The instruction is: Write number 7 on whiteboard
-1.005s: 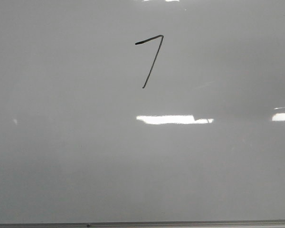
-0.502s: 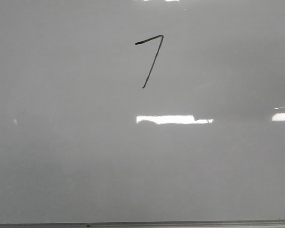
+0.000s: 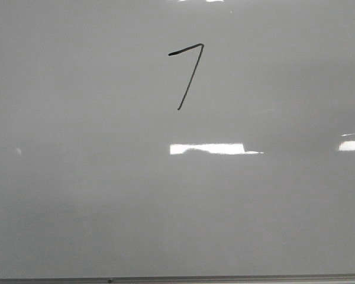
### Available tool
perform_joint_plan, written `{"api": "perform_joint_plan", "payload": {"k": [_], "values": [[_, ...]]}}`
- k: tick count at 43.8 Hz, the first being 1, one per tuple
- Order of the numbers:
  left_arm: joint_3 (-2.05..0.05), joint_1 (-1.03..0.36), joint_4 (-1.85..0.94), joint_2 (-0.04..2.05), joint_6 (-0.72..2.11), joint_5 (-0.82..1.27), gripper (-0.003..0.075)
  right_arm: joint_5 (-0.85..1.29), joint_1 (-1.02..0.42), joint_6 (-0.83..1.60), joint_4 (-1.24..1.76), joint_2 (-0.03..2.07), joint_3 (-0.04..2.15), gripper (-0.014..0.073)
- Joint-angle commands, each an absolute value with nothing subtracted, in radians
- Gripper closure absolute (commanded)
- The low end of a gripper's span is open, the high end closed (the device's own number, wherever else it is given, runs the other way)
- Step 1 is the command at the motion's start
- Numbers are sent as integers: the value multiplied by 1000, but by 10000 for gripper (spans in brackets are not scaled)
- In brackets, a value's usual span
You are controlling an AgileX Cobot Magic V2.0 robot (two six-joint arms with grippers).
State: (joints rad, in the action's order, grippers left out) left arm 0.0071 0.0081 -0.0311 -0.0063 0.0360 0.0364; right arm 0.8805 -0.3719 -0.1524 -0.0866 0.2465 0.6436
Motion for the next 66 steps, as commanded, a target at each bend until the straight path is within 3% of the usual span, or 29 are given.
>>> {"api": "perform_joint_plan", "payload": {"k": [1,10,27,66], "values": [[20,1,-39,-21,33,-54,741,644,-281,-143,-41,195,566,710],[20,1,-39,-21,33,-54,741,354,-121,-141,-9,75,298,707],[20,1,-39,-21,33,-54,741,-49,15,-131,-10,-4,-21,708],[20,1,-39,-18,33,-54,741,0,16,-80,-66,-30,-24,711]]}}
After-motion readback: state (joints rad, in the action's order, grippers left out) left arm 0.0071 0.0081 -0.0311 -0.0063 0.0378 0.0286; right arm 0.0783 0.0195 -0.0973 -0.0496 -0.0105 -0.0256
